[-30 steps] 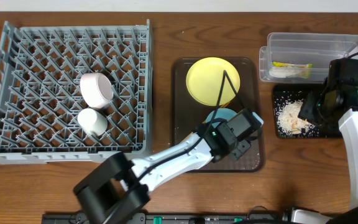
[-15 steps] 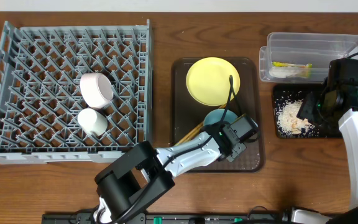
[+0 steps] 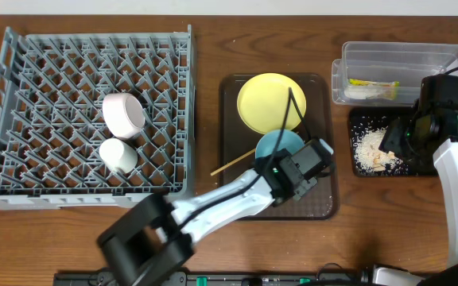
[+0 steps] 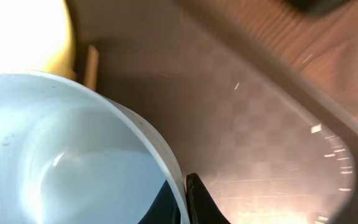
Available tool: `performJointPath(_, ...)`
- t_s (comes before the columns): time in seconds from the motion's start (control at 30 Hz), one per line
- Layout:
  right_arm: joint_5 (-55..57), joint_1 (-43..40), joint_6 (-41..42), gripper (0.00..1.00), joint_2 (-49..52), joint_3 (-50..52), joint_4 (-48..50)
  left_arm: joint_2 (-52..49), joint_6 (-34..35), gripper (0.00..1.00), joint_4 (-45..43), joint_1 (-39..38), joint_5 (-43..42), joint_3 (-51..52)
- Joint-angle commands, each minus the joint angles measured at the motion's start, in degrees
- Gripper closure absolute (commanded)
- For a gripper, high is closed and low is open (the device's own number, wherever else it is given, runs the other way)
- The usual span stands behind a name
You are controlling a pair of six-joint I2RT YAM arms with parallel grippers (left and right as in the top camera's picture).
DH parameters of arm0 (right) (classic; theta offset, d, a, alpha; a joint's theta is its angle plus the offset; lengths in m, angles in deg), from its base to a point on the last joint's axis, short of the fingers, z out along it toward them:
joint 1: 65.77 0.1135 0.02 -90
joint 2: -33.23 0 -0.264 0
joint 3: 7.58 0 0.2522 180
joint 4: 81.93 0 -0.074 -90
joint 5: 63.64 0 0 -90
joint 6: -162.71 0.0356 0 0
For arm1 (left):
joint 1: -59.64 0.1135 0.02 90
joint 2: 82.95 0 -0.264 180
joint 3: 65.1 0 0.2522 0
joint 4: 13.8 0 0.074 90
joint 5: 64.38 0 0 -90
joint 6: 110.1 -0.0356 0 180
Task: Sort waste into correct bins and load items into the dishwasher rack
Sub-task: 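Carry the light-blue bowl with the left gripper and place it in the rack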
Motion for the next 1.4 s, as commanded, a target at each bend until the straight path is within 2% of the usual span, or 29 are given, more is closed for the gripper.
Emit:
performJointPath(0.0, -0.2, -0.7, -0.3, 0.41, -1.1, -0.2, 0.0, 5.9, 0.3, 0.94, 0.3, 1.7, -2.0, -0.5)
performJointPath(0.13, -0.2, -0.7, -0.3, 0.41, -1.1, -0.2, 0.0, 10.3, 0.7, 0.94, 1.4, 6.7, -12.1, -0.5)
performJointPath(0.27, -0.2, -0.7, -0.3, 0.41, -1.1, -0.2, -0.1, 13.3, 1.4, 0.94, 2.7, 15.2, -24.6, -0.5)
performJointPath(0.43, -0.2, -0.7, -0.2, 0.41, -1.1, -0.2, -0.1, 14.1, 1.4, 0.94, 2.8, 31.0, -47.4, -0.5)
performJointPath(0.57, -0.2, -0.7, -0.3, 0.41, -1.1, -0.2, -0.1, 13.9, 1.4, 0.94, 2.3, 45.3, -61.9, -0.5)
performJointPath(0.67, -0.2, -0.7, -0.2, 0.41, -1.1, -0.2, -0.1, 13.2, 1.9, 0.94, -2.0, 55.9, -73.8, -0.5)
performJointPath(0.77, -0.2, -0.7, -0.2, 0.42, -1.1, -0.2, 0.0, 12.2, 8.5, 0.94, -10.8, 64.8, -82.0, -0.5)
performJointPath(0.87, -0.2, -0.7, -0.2, 0.41, -1.1, -0.2, 0.0, 10.6, 17.2, 0.94, -21.4, 70.5, -85.2, -0.5)
performJointPath(0.97, -0.2, -0.7, -0.2, 0.42, -1.1, -0.2, 0.0, 8.0, 30.6, 0.94, -35.5, 73.8, -85.6, -0.5)
performJointPath(1.07, -0.2, -0.7, -0.2, 0.42, -1.1, -0.2, -0.1, 5.0, 45.8, 0.94, -52.8, 74.6, -83.3, -0.7)
performJointPath(1.13, -0.2, -0.7, -0.3, 0.42, -1.1, -0.2, -0.1, 3.4, 51.6, 0.94, -59.9, 74.5, -79.9, -1.4)
performJointPath(1.27, -0.2, -0.7, -0.2, 0.42, -1.1, -0.2, -0.1, 1.4, 52.4, 0.94, -58.9, 73.6, -70.2, -2.4)
performJointPath(1.37, -0.2, -0.7, -0.2, 0.42, -1.1, -0.2, -0.1, -0.2, 51.7, 0.94, -56.9, 72.5, -66.4, -2.5)
